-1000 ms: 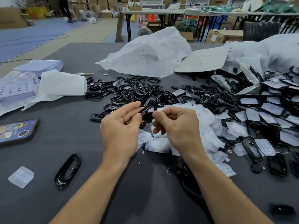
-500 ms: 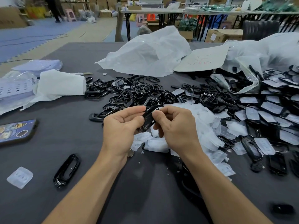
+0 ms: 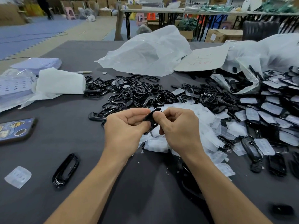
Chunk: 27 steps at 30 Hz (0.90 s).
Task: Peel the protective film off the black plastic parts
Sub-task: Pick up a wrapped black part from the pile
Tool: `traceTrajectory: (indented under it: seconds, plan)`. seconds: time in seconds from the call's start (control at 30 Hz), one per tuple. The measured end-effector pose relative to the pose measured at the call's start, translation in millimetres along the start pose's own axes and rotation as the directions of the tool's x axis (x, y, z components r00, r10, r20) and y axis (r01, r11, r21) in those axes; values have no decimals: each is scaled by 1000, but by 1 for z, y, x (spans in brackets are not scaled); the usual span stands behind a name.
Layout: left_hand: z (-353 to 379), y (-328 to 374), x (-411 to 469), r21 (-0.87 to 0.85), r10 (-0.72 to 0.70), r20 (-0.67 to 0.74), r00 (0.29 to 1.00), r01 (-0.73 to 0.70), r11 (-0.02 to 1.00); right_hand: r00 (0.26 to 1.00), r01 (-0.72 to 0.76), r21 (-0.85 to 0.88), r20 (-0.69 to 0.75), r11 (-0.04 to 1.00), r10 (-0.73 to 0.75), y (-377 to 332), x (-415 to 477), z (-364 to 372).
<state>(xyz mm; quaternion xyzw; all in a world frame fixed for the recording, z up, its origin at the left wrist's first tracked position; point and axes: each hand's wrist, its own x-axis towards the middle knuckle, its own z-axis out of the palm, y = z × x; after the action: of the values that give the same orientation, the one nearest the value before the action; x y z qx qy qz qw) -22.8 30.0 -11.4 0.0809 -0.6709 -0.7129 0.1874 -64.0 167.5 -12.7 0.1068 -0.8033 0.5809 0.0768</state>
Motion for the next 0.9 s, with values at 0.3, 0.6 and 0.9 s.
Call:
traceTrajectory:
  seconds: [0.3,0.6,0.9]
  plan:
    - [-3,0,2,40,-76,-39,996,77,996,993,-65,251,115,966,37,1,2,2]
    - [-4,2,2,-57,-395,189,899,412,909,989,113,223,67,968,-131,2,5,-4]
    - [-10,5,5,-275,-347,19,938,338,900,971,-194,482,221,855,95,-4,4,-11]
